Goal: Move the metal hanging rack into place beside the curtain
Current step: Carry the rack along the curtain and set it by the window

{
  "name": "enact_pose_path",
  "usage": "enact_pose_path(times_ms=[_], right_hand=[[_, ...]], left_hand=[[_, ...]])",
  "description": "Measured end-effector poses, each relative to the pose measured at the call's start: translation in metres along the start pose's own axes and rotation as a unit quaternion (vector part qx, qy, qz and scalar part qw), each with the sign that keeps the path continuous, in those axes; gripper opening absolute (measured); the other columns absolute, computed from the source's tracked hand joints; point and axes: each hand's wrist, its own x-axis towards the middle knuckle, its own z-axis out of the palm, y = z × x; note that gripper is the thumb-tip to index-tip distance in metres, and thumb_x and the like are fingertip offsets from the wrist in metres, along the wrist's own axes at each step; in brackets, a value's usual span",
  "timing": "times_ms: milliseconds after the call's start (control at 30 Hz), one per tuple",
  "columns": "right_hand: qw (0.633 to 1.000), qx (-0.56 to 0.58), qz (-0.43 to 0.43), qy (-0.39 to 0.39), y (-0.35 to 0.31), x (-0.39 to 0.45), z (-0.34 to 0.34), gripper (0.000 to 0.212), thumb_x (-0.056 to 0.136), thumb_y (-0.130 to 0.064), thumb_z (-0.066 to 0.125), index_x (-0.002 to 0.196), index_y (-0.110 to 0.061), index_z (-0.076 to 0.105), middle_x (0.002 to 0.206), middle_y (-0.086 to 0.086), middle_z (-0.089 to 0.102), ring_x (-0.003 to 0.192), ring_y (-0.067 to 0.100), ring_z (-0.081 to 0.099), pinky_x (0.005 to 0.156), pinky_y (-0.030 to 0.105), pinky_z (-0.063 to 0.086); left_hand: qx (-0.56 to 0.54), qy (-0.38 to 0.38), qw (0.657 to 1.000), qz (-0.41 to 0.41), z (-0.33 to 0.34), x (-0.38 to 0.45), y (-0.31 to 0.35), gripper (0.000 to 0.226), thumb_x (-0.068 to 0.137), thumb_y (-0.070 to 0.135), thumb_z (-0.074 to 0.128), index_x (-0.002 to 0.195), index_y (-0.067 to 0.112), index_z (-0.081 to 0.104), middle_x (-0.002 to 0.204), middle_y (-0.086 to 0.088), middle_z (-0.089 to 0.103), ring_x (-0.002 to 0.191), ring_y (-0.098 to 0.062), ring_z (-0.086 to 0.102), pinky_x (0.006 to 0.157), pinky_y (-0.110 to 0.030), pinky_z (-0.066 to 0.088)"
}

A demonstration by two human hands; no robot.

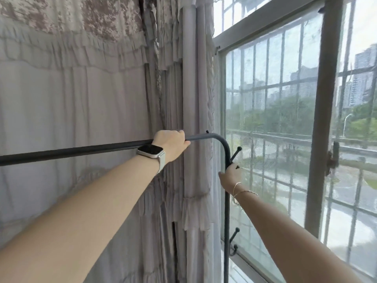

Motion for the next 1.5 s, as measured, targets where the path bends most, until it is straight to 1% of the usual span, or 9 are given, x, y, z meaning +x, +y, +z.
enact_pose_path(times_ms=[100,233,367,633,800,967,1233,1333,1500], right_hand=[[0.997,0.074,0.012,0.035,0.024,0.005,0.011,0.04,0.091,-0.003,0.05,0.129,-0.008,0.038,0.124,0.024,0.044,0.066,0.021,0.051,0.061,0.031,0.044],[0.995,0.067,-0.024,-0.07,0.053,0.008,0.032,0.075,0.093,-0.001,0.043,0.151,-0.026,0.003,0.133,0.021,0.052,0.075,0.018,0.058,0.072,0.033,0.045],[0.988,0.062,-0.083,-0.116,0.039,0.023,0.042,0.059,0.089,-0.001,0.048,0.138,-0.016,0.018,0.104,0.011,0.054,0.064,0.016,0.048,0.049,0.025,0.038],[0.974,0.082,-0.112,-0.179,-0.014,0.032,0.094,0.047,0.097,-0.018,0.028,0.142,-0.026,0.016,0.088,0.003,0.055,0.061,0.015,0.05,0.045,0.024,0.032],[0.969,0.092,-0.108,-0.202,-0.033,0.032,0.121,0.055,0.094,-0.009,0.031,0.14,-0.031,0.01,0.111,0.011,0.057,0.084,0.027,0.058,0.075,0.04,0.052],[0.973,0.044,-0.101,-0.203,-0.035,0.045,0.136,0.071,0.087,-0.006,0.037,0.145,-0.024,0.001,0.11,0.013,0.059,0.081,0.03,0.058,0.065,0.033,0.045],[0.98,0.022,-0.053,-0.191,-0.037,0.058,0.12,0.04,0.095,-0.017,0.04,0.132,-0.001,0.039,0.114,0.016,0.06,0.105,0.034,0.059,0.086,0.035,0.046],[0.976,-0.084,-0.13,-0.157,-0.087,0.061,0.085,0.033,0.091,-0.016,0.049,0.118,0.001,0.057,0.115,0.016,0.066,0.106,0.033,0.064,0.078,0.031,0.049],[0.929,-0.205,-0.309,-0.014,-0.18,0.044,0.039,0.055,0.082,-0.011,0.062,0.13,-0.007,0.034,0.121,0.022,0.052,0.109,0.044,0.055,0.086,0.045,0.052]], left_hand=[[-0.003,-0.003,1.0,-0.01,0.009,0.031,0.03,0.043,0.097,0.046,0.029,0.102,0.01,0.054,0.081,-0.004,0.063,0.071,-0.028,0.059,0.057,-0.032,0.037],[-0.013,0.019,1.0,0.018,0.018,0.055,0.044,0.041,0.095,0.05,0.029,0.08,0.017,0.049,0.057,0.005,0.04,0.05,-0.016,0.044,0.046,-0.028,0.027],[-0.018,0.034,0.999,0.008,0.028,0.056,0.017,0.044,0.092,0.055,0.029,0.074,0.02,0.049,0.056,0.005,0.041,0.054,-0.023,0.048,0.049,-0.03,0.032],[0.023,0.044,0.998,-0.037,0.042,0.049,-0.054,0.045,0.092,0.055,0.033,0.071,0.018,0.046,0.053,0.005,0.038,0.054,-0.024,0.045,0.049,-0.03,0.028],[0.033,0.035,0.997,-0.054,0.059,0.046,-0.085,0.044,0.091,0.057,0.033,0.062,0.024,0.036,0.049,0.008,0.036,0.043,-0.018,0.037,0.043,-0.029,0.021],[0.006,0.001,0.998,-0.07,0.077,0.057,-0.089,0.045,0.091,0.056,0.032,0.058,0.026,0.031,0.051,0.007,0.041,0.043,-0.012,0.039,0.044,-0.029,0.024],[0.018,-0.025,0.998,-0.051,0.087,0.061,-0.07,0.034,0.096,0.047,0.03,0.079,0.019,0.04,0.055,0.005,0.044,0.044,-0.015,0.039,0.044,-0.031,0.022],[0.023,-0.057,0.996,-0.057,0.082,0.056,-0.071,0.029,0.098,0.042,0.028,0.086,0.018,0.038,0.068,0.0,0.053,0.053,-0.022,0.046,0.045,-0.033,0.025],[0.034,-0.08,0.993,-0.074,0.059,0.018,-0.098,0.033,0.099,0.04,0.026,0.095,0.012,0.043,0.077,-0.002,0.051,0.063,-0.027,0.048,0.054,-0.034,0.034]])
